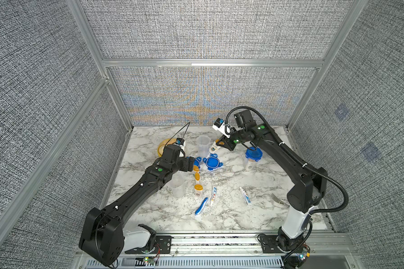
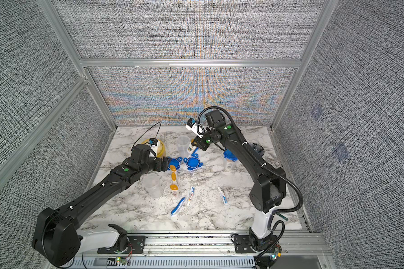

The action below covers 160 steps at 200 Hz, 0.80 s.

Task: Pack away toiletry kits
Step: Pick up the toiletry item from the center of the board, then place the toiletry item into the container.

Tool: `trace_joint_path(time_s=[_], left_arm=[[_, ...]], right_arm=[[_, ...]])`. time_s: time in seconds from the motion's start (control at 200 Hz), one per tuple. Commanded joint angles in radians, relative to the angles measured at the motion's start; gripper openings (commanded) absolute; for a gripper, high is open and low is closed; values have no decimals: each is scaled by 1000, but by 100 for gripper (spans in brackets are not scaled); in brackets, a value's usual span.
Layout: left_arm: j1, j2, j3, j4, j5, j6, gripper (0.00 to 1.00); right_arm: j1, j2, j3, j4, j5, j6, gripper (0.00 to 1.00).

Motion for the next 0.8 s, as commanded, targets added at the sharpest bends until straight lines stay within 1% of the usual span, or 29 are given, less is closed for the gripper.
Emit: trace_joint_path(time_s=[0.0,0.175,0.395,0.62,0.796], left_arm=[[6,3,3,47,14,20,89],[13,4,-11,63,21,29,89],[24,8,-14,60,26,33,89],[28,22,-12,70,45,35,89],[27,27,-18,76,56,28,89]], right_arm=[[0,64,98,21,-8,87,13],[2,191,267,9,18,132,13],[14,326,421,-54,54,111,12],[47,441,505,-104,127,67,12],[60,501,546,-105,144,69,14]])
